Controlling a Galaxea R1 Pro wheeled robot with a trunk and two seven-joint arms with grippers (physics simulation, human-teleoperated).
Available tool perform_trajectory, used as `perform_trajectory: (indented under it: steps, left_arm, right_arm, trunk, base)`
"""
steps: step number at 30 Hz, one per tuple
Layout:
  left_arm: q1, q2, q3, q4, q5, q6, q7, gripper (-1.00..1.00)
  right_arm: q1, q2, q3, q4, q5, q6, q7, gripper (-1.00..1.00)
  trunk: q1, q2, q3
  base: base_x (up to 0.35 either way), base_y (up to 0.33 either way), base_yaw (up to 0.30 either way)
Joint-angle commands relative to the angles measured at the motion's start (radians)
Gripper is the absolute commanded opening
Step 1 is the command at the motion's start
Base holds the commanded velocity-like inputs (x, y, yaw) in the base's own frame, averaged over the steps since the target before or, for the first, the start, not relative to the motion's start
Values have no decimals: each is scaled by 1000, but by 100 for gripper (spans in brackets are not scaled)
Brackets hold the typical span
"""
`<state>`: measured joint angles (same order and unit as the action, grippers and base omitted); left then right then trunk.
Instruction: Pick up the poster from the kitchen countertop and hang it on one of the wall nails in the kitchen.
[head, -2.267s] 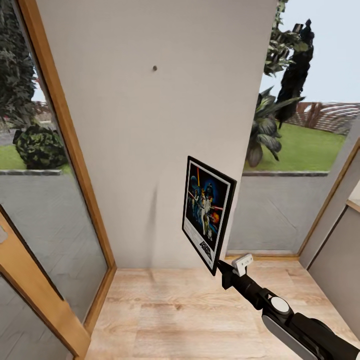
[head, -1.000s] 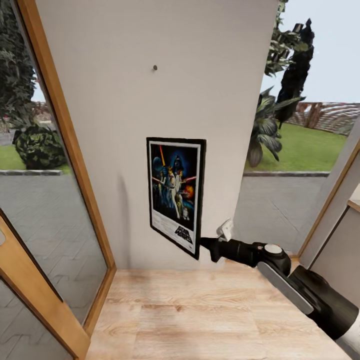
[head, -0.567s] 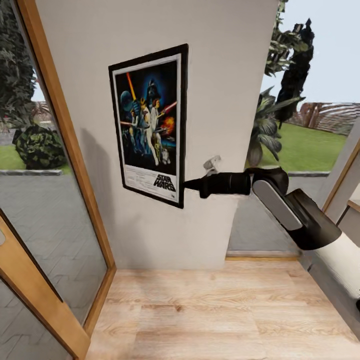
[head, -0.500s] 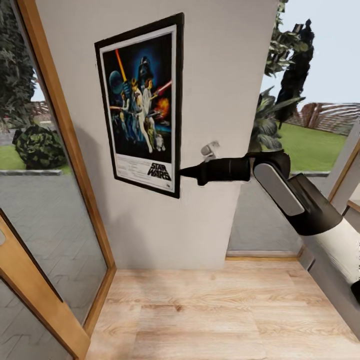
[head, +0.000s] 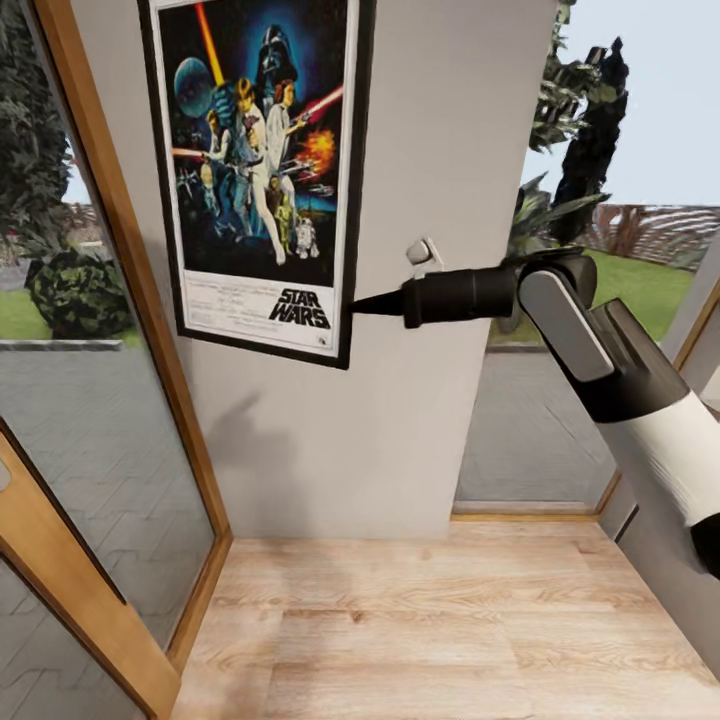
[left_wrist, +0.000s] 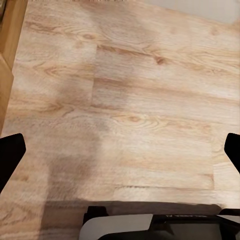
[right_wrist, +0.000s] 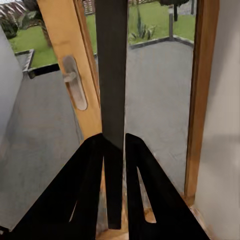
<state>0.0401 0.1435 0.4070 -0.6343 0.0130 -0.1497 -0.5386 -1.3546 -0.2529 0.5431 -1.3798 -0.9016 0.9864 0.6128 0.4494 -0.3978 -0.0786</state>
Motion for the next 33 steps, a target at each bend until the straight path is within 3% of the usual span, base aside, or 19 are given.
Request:
perform_trajectory:
  steps: [1,6,7,9,10,11,14,20,33]
  left_arm:
    - [0,0,2,-1,1,-1,-6,100]
    - [0,0,3,-1,2,-1,-5,100]
    - [0,1,3,-2,2,-1,-6,100]
    - [0,1,3,-2,2,-1,-6,100]
    - [0,1,3,-2,1,-1,-6,100]
    - [0,1,3,-2,1,-1,-6,100]
    - [0,1,3,-2,1,-1,-6,100]
    - [0,1,3,-2,1,-1,-6,100]
    - [0,6,3,-4,2,-1,-6,100]
  right_arm:
    - [-1,-2,-1,10,2,2,20,-100]
    - [2,-6,-1,111,2,-21,53,-100]
    - [3,-8,4,209,31,-65,131,-100]
    - [3,-9,6,223,57,-70,161,-100]
    - [3,-9,7,231,92,-73,195,-100]
    - [3,-9,8,238,159,-76,256,-100]
    - [4,-9,8,246,227,-81,329,-100]
    - [10,-9,9,255,305,-158,403,-100]
    - [11,-11,9,256,333,-173,409,-100]
  trunk:
    - [1,-2,-2]
    - [1,-2,-2]
    - [1,-2,-2]
    - [1,-2,-2]
    - [1,-2,-2]
    - [1,-2,-2]
    - [1,-2,-2]
    - [1,-2,-2]
    - [1,-2,-2]
  base:
    - [0,0,0]
    - [0,0,0]
    - [0,0,0]
    - [0,0,0]
    - [0,0,0]
    - [0,0,0]
    - [0,0,0]
    - [0,0,0]
    - [0,0,0]
